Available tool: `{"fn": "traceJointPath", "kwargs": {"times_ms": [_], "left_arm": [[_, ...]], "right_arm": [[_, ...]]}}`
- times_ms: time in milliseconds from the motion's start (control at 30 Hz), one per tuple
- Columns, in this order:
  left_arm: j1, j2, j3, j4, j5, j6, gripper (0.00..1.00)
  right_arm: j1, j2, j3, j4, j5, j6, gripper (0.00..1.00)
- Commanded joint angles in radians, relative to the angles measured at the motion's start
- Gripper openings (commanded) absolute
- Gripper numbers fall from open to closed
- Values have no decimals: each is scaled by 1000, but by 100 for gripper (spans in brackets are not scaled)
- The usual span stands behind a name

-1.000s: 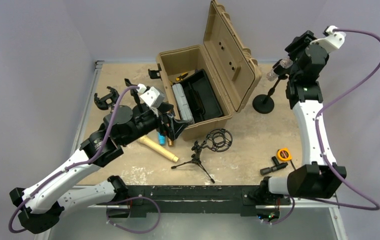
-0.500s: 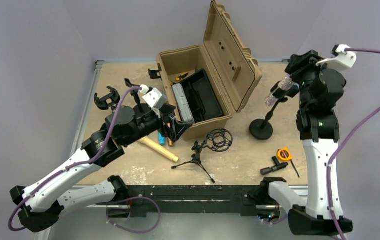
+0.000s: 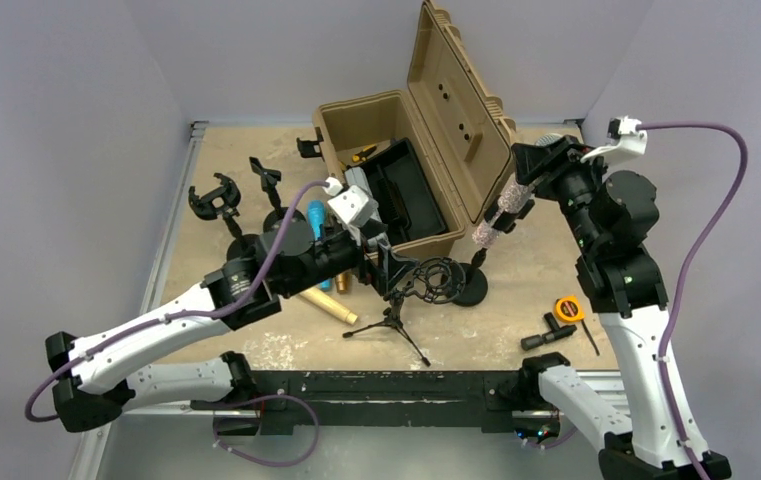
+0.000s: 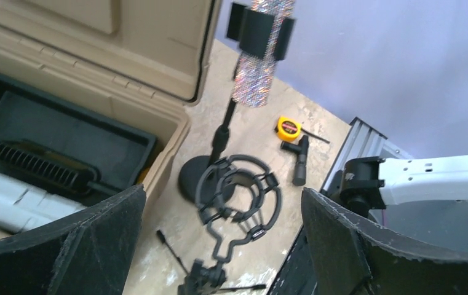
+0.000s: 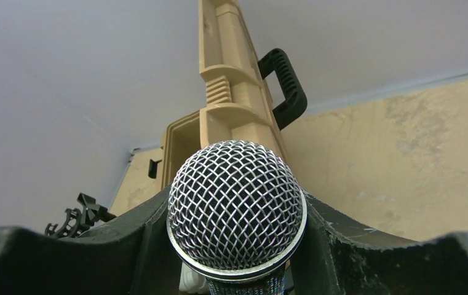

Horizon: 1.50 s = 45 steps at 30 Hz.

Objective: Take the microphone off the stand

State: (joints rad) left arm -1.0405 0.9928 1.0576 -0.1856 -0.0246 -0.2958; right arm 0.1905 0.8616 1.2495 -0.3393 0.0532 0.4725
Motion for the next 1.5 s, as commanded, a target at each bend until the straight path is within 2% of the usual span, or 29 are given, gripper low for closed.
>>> {"fn": "traceJointPath", "kwargs": {"times_ms": [0,167,300,467,600,800,1033,1167,1333,1433,1467], "left_arm": [[-116,62,79,168,-196,54,94],[-194,202,169,263,-274,108,95],[-202,304,267,273,-321,114,96],[-203,428,412,243,-380,148,95],[-210,508,506,245,-401,176,93],[-267,631,656,226,-553,249,95],[-324,817,846,272,-894,392,93],[-325,866,868,321,-921,426,88],[-320,871,832,350,-872,410,73],[-301,841,781,327,-749,361,55],[-290,829,767,302,-703,332,46]], "right_arm": [[6,-60,-41,151,-26,26,0],[5,-78,-89,183,-50,-3,12],[6,-78,-102,201,-102,-28,33],[5,-88,-63,209,-100,-50,70],[5,-85,-17,210,-94,-58,83],[5,-98,58,221,-65,-59,87],[5,-128,132,217,93,-63,87],[5,-157,123,228,200,-74,87],[6,-210,51,252,283,-84,86],[6,-253,-2,276,268,-95,85],[6,-267,-27,288,258,-104,85]]}}
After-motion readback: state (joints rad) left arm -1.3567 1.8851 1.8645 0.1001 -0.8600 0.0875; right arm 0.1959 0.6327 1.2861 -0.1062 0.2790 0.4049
